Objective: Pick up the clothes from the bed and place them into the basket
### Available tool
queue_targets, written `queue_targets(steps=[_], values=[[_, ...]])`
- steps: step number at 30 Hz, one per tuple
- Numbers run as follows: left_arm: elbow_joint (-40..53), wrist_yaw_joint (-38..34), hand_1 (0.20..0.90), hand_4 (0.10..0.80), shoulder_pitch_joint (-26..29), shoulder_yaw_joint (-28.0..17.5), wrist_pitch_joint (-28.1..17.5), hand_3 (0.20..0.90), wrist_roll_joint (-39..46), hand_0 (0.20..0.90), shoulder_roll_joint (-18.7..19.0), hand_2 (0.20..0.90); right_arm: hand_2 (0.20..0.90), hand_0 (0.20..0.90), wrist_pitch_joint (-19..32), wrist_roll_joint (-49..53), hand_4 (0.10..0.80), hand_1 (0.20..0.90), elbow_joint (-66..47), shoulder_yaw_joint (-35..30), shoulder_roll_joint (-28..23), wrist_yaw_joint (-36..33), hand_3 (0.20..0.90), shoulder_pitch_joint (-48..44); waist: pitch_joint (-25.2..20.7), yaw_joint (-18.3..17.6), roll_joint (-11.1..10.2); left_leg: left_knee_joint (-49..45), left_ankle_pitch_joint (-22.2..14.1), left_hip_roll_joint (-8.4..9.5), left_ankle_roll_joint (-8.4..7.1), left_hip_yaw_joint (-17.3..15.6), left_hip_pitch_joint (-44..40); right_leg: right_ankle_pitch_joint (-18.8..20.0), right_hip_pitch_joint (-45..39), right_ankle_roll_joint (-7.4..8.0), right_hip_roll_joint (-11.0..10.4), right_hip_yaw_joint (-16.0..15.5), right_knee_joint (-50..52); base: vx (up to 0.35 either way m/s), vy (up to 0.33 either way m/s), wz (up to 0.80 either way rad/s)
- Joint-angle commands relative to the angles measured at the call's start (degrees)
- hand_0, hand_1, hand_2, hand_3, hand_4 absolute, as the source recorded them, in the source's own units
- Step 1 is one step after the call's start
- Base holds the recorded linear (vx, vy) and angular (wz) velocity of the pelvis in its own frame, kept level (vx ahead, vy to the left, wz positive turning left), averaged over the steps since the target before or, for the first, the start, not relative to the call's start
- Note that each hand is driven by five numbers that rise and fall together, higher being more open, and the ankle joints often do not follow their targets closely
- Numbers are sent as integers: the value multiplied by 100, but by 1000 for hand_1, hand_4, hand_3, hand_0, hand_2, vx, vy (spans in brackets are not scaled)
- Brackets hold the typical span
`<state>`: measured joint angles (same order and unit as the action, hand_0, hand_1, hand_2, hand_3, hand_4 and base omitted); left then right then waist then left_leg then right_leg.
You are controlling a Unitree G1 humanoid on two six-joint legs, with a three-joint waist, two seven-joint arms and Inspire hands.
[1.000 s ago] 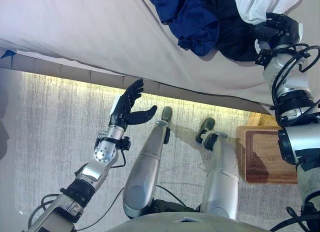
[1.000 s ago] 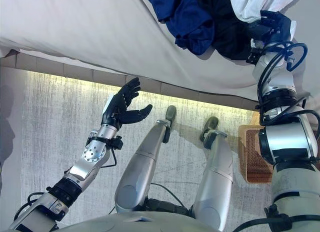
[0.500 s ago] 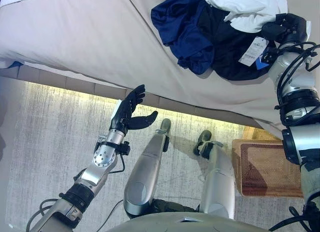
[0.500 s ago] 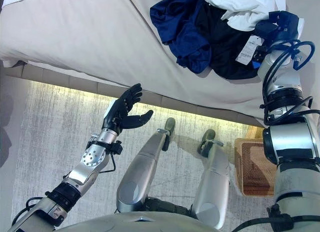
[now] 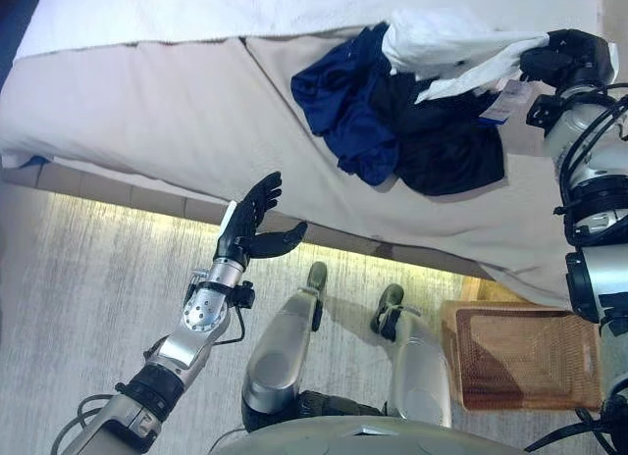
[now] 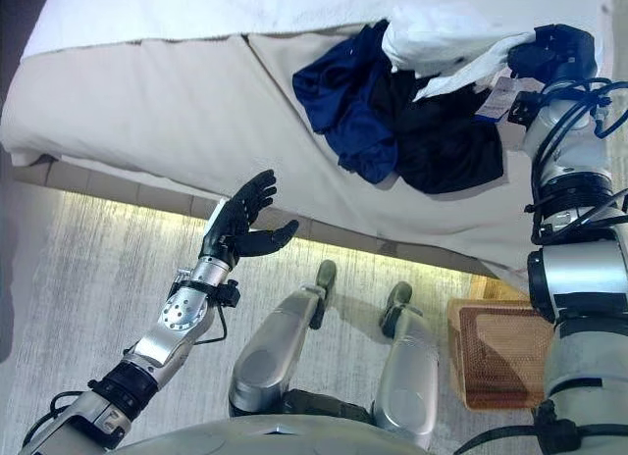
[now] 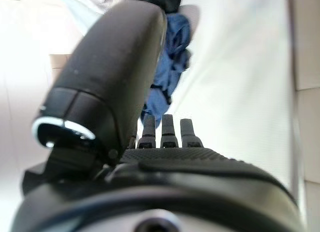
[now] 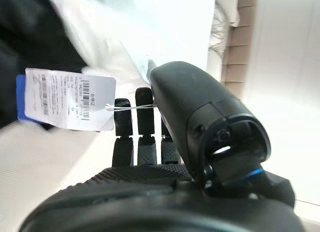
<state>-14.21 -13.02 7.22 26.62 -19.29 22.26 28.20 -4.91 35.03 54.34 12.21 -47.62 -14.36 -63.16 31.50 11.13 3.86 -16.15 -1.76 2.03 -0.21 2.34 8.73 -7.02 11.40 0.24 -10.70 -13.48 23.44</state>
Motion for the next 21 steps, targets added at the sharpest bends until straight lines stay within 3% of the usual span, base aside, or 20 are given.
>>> queue_targets(steps=[1, 6, 15, 18, 21], values=[[277, -40, 900, 800, -319, -113, -205, 900, -244, 900, 152, 900, 300, 300, 513, 103, 100, 300, -471, 357, -710, 2, 200, -665, -1399, -93, -465, -259, -689, -193, -97, -362, -65, -91, -840, -114, 137, -361, -787, 114, 6, -18], [117, -54, 900, 800, -433, -116, 295, 900, -593, 900, 184, 900, 300, 300, 530, 335, 100, 300, -654, 346, -1054, 93, 200, -652, -2012, -230, -658, 315, -585, -235, -108, -440, -635, 72, -1337, 5, 308, -259, -1343, 81, 0, -9], [-690, -112, 900, 800, -243, -65, 419, 900, -688, 900, 166, 900, 300, 300, 403, 316, 100, 300, -692, 606, -1580, 39, 200, -923, -2567, -580, -782, 1091, -326, -279, -152, -540, -1141, 375, -1590, 127, 544, 89, -1986, -55, 47, -7], [-865, -164, 900, 800, -181, -146, 390, 900, -642, 900, 79, 900, 300, 300, 365, 324, 100, 300, -683, 710, -1665, 53, 200, -1072, -2640, -661, -836, 998, -457, -120, -87, -342, -1182, 473, -1583, 136, 590, 422, -2109, -38, 98, -34], [-903, -289, 900, 800, -267, -350, 318, 900, -616, 900, 45, 900, 300, 300, 401, 507, 100, 300, -740, 781, -1616, 136, 200, -1143, -2637, -664, -822, 864, -608, 164, 63, 134, -1183, 555, -1506, 194, 648, 957, -2062, -2, 136, -66]])
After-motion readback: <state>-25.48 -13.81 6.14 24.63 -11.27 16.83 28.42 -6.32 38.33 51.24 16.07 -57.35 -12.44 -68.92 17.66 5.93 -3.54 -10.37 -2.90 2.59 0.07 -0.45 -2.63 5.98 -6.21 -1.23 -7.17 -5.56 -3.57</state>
